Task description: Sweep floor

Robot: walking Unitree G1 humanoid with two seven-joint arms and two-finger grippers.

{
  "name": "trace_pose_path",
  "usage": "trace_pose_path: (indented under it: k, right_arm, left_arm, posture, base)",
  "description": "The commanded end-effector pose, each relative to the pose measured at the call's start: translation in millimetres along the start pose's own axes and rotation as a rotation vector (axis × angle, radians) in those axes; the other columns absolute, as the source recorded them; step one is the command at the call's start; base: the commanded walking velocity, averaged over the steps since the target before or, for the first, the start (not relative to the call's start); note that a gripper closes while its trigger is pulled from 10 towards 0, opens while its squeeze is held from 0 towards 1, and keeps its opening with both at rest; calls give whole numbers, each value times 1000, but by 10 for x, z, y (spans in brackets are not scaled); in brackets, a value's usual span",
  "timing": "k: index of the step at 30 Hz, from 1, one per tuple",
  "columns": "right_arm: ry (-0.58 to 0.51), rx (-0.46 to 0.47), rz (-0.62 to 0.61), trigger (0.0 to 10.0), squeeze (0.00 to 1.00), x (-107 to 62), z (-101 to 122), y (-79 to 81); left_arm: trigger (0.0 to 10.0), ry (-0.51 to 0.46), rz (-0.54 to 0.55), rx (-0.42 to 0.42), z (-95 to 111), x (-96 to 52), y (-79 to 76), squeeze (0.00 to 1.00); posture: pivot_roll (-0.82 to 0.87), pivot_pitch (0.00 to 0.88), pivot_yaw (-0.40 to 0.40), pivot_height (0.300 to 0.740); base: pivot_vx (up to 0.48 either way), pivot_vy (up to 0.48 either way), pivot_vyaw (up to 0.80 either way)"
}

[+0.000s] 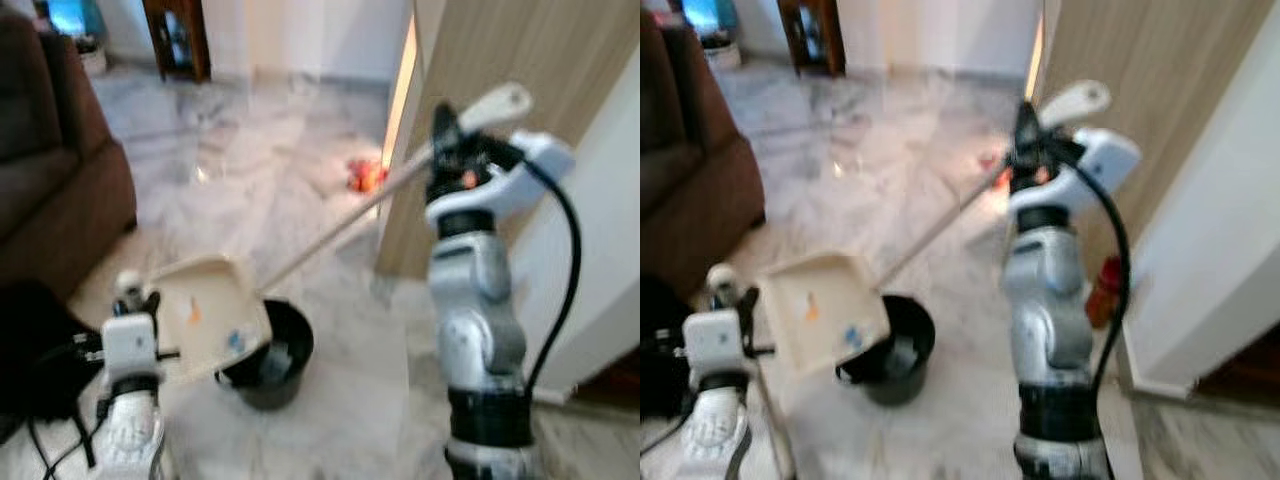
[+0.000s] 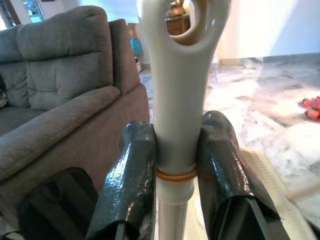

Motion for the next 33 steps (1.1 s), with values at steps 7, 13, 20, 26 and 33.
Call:
trace_pose_path:
  k: [7, 13, 20, 26, 33]
  right_arm:
    - [-47, 48, 48, 10000, 0, 20, 133, 159]
    - [-39, 47, 47, 10000, 0, 18, 114, 157]
    - [-28, 46, 50, 10000, 0, 8, 92, 164]
    - [-16, 46, 50, 10000, 0, 8, 64, 156]
    - [-4, 42, 46, 10000, 0, -1, 33, 145]
  left_arm:
    - [10000, -46, 15, 16, 88, 21, 52, 0]
    - [10000, -44, 18, 16, 82, 17, 56, 0]
    - [10000, -44, 21, 14, 79, 16, 61, 0]
    - [10000, -40, 12, 6, 70, 12, 40, 0]
    - [10000, -27, 9, -6, 51, 10, 29, 0]
  posture:
    - [140, 17, -33, 740]
    - [141, 16, -35, 740]
    - [140, 16, -37, 740]
    - [141, 16, -40, 740]
    - [142, 15, -41, 740]
  base:
    - [283, 0, 0]
    - [281, 0, 0]
    - [282, 0, 0]
    - [189, 0, 0]
    - [0, 0, 0]
Point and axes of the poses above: a point about 5 cm out from each wrist's last joint towards the gripper, its own x axis pointing out of the wrist towards the gripper, its own z axis along the axis of the wrist's last joint, y = z × x, the point moved 4 cm from there along x, pointing out of the wrist towards the gripper, and after that the axes turned 2 degrees about -x, right-handed, at the moved point
